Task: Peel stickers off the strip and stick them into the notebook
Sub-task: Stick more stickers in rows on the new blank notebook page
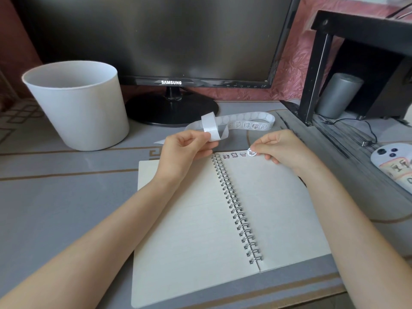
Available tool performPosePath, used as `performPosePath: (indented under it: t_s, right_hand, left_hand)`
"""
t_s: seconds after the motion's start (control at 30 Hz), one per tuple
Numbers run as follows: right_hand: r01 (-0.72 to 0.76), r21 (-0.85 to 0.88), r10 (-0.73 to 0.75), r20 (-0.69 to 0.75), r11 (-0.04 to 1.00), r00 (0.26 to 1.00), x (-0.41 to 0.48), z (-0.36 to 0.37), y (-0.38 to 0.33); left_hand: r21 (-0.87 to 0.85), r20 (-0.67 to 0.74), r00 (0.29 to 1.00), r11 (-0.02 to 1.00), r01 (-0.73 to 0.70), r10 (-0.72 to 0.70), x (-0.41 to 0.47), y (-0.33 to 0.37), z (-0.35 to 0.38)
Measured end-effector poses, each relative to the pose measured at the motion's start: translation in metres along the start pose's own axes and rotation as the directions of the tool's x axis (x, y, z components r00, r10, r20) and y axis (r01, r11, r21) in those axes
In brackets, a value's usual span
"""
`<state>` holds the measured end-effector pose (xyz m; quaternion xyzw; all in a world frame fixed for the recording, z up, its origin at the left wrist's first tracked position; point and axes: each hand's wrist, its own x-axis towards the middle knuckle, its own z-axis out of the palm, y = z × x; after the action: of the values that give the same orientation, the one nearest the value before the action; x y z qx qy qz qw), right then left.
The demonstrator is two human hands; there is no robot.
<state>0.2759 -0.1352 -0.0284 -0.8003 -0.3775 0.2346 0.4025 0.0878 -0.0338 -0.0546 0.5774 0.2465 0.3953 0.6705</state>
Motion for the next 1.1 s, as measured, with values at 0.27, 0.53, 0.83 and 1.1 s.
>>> performPosePath:
  t_s: [0.27,0.53,0.83,1.1]
  right_hand:
    - [0.011,-0.018,-0.011,0.004,1.0,1.0,0.002,0.001,0.002]
    - [0.037,-0.02,-0.037,-0.01,0.999,0.999,0.007,0.003,0.006]
    - [0.037,-0.045,-0.039,-0.028,0.998,0.999,0.009,0.003,0.009]
    - [0.041,-0.053,-0.043,-0.038,0.998,0.998,0.01,0.003,0.009]
  left_hand:
    - [0.018,0.006,1.0,1.0,0.011,-0.011,-0.001,0.0,0.0]
    - [0.022,0.01,1.0,1.0,0.009,-0.009,-0.001,0.0,0.001]
    - [0.026,0.005,1.0,1.0,0.012,-0.012,-0.001,0.0,0.0]
    - [0.026,0.005,1.0,0.999,0.018,-0.019,0.0,-0.001,0.0]
